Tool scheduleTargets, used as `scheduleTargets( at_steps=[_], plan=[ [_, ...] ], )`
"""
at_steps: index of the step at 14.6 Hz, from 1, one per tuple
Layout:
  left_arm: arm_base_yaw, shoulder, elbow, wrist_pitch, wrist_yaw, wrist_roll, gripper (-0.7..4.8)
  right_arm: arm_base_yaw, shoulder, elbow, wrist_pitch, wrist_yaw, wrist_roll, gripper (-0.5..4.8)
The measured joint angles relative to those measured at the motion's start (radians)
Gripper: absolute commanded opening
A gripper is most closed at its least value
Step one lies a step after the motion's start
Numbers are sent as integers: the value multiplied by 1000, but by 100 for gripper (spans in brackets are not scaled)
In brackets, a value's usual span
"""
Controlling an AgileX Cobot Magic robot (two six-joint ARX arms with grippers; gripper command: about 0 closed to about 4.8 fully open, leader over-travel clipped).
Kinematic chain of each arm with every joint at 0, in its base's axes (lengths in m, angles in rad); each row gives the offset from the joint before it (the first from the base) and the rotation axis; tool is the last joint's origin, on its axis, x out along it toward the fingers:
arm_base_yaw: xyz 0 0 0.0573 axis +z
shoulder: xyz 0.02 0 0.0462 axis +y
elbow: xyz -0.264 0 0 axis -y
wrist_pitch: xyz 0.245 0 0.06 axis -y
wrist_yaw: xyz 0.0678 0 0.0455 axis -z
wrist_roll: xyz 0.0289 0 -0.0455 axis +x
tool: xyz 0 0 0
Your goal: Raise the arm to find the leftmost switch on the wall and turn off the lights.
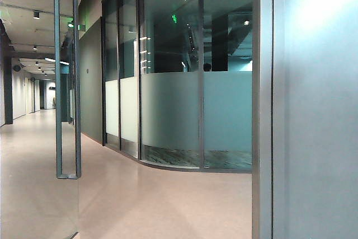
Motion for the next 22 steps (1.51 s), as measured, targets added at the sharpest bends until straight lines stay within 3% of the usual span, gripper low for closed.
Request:
scheduleTargets(
  at_steps=[12, 16, 19, 21, 22],
  plan=[
    [0, 0, 0, 3, 0, -1, -5, 0, 0, 1, 0, 0, 0, 0],
    [0, 0, 23, 194, 72, -61, -5, 0, 0, 109, 50, -53, 0, 0],
    [-1, 2, 152, 277, 69, -64, -5, 0, 0, 221, 158, -59, 0, 0],
    [-1, 5, 273, 299, -6, -42, -5, -1, 16, 331, 179, -13, 1, -1],
    [-1, 67, 391, 307, -45, 7, -5, -1, 90, 441, 179, 0, 0, 0]
  ],
)
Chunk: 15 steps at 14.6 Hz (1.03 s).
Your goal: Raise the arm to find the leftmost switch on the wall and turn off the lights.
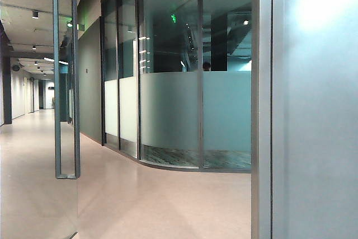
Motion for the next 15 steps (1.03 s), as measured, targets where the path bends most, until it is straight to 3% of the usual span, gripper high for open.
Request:
scheduleTargets(
  at_steps=[3, 7, 12, 15],
  plan=[
    [0, 193, 206, 8, -4, 31, -5, 0, 193, 190, 0, 0, 0, -1],
    [0, 604, 539, 39, -4, 31, -5, 0, 571, 517, 44, -5, 0, 0],
    [0, 933, 829, 53, -4, 31, -5, 0, 910, 883, 90, -34, 0, 0],
    [0, 1029, 914, 49, -4, 35, -5, 0, 997, 987, 88, -51, 0, -1]
  ],
)
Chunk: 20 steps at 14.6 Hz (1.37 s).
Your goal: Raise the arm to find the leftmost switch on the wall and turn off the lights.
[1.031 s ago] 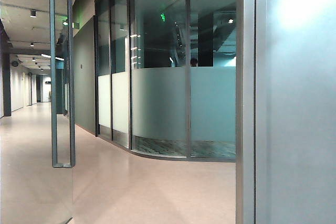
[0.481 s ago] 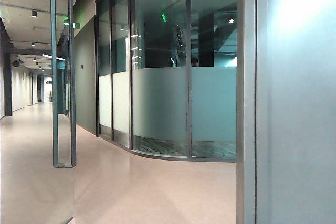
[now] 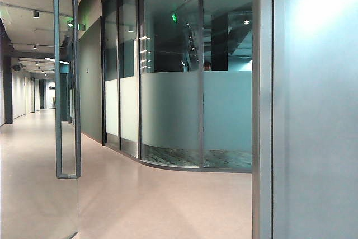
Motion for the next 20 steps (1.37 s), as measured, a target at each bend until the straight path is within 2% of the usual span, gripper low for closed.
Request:
scheduleTargets(
  at_steps=[1, 2, 5, 6, 7, 9, 10, 14, 15, 20],
  plan=[
    [0, 14, 14, 0, 15, 0, -5, 0, 10, 11, 2, 1, 0, -1],
    [0, 14, 24, 1, 151, -13, -6, 0, 13, 12, 2, 0, 0, -1],
    [0, 14, 25, 33, 501, -124, -5, 0, 28, 13, 2, -29, 0, -1],
    [-1, 14, 25, 49, 607, -169, -5, 0, 31, 13, 2, -45, 0, -1],
    [-2, 14, 25, 86, 765, -235, -6, 0, 34, 13, 3, -59, 1, -1],
    [-3, 13, 25, 145, 940, -311, -5, 0, 41, 13, 10, -60, 3, -1],
    [-4, 13, 25, 161, 975, -325, -6, 0, 44, 13, 24, -60, 9, -1],
    [-5, 13, 25, 168, 981, -342, -5, 0, 120, 80, 87, -126, 45, -1],
    [-5, 13, 25, 168, 981, -342, -6, 0, 188, 169, 65, -159, 76, -1],
    [-5, 13, 25, 171, 982, -342, -5, 1, 401, 556, -33, -201, 84, -1]
  ],
)
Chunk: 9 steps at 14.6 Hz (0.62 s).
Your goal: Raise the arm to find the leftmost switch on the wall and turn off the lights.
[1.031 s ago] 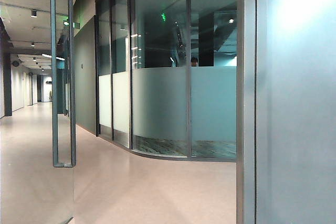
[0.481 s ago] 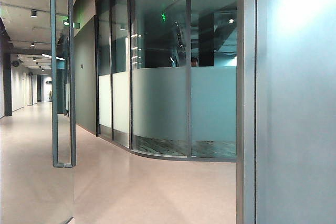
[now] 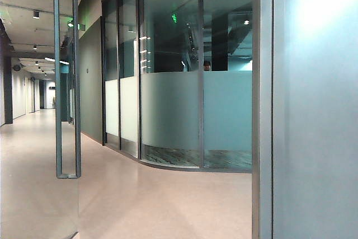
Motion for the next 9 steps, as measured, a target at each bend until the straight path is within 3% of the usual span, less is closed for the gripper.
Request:
scheduleTargets(
  at_steps=[4, 9],
  plan=[
    [0, 0, 0, 58, 1, 0, -5, 0, 176, 215, -56, -13, 1, -1],
    [0, 0, 0, 105, 1, -32, -5, 0, 248, 233, -59, -15, 1, -1]
  ],
)
